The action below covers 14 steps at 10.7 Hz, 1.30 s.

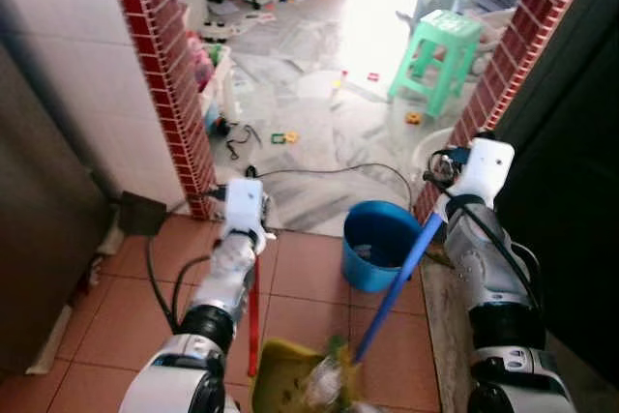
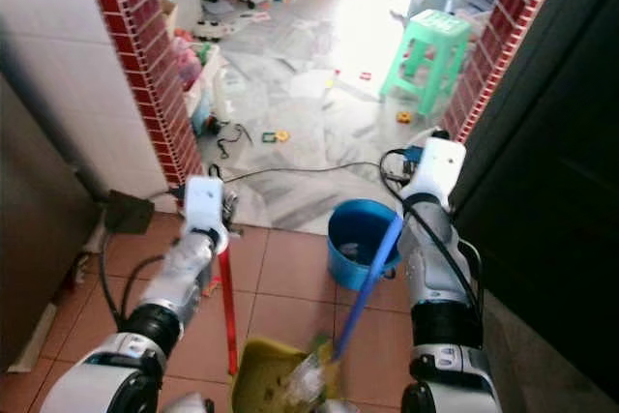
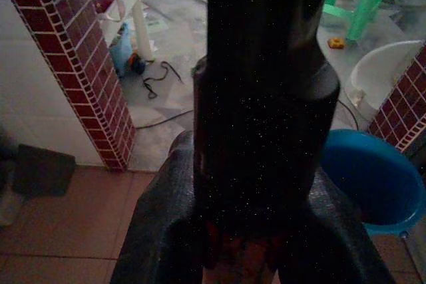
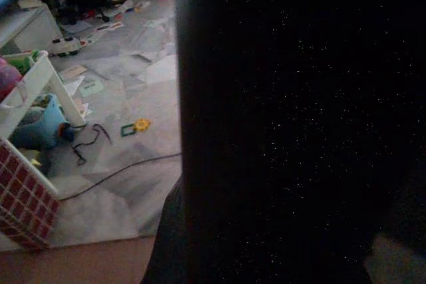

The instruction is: Sweep floor

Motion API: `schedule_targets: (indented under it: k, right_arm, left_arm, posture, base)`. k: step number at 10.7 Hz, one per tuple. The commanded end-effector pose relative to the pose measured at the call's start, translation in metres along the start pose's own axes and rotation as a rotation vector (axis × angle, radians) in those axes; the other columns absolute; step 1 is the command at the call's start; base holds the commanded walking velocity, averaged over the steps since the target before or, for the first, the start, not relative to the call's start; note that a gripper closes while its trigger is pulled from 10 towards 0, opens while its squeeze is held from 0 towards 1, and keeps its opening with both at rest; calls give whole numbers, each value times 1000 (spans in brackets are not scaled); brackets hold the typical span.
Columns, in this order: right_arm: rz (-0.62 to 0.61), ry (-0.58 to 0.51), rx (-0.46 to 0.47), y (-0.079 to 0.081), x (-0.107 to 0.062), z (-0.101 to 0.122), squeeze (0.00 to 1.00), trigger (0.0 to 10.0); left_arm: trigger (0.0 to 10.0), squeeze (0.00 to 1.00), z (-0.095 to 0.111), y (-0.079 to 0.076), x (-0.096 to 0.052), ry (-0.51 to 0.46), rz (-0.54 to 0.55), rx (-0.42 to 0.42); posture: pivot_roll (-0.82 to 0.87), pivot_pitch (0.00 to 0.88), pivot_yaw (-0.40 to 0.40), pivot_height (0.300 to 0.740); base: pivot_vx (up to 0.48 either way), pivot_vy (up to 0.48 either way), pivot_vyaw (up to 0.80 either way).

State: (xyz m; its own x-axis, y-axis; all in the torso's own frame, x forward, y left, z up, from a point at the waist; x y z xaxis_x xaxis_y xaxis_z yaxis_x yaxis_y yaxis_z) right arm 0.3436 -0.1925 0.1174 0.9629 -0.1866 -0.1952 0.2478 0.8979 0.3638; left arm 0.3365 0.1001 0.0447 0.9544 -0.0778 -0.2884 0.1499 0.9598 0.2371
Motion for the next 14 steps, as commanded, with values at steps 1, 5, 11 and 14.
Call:
schedule_targets:
  k: [1,5,11,14]
  right_arm:
    - [12,7,80,6,1,7,0,10000]
    - [208,62,247,53,1,35,0,10000]
    - [608,-398,-191,94,-27,107,0,10000]
    - [574,-388,-285,79,-25,85,0,10000]
  left_arm:
    - [10000,0,-16,-3,-2,79,-16,-14]
    - [10000,0,-15,-5,1,91,13,-40]
    - [10000,0,-8,8,5,48,77,-116]
    - [10000,0,15,25,10,-66,123,-147]
  posture:
    - [-183,20,-34,740]
    - [-194,3,-50,740]
    - [-191,0,-44,740]
    - [-170,0,-38,740]
  base:
    - [0,0,0]
    - [0,0,0]
    - [0,0,0]
    - [0,0,0]
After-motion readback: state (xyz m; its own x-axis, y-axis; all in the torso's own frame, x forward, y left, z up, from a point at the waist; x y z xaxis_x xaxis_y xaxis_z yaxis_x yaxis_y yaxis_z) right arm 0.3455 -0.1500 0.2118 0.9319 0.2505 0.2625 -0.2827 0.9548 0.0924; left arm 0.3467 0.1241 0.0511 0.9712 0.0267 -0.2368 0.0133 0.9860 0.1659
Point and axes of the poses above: a point about 5 cm out from each wrist's last joint towards the gripper, its own x axis pointing out of the wrist towards the gripper, its own z axis along the axis of the wrist's last joint, y = z × x, the point moved 1 cm from there along x, pointing out of the wrist towards the gripper, and after that the axes turned 12 degrees about x, right-handed, at the moved point
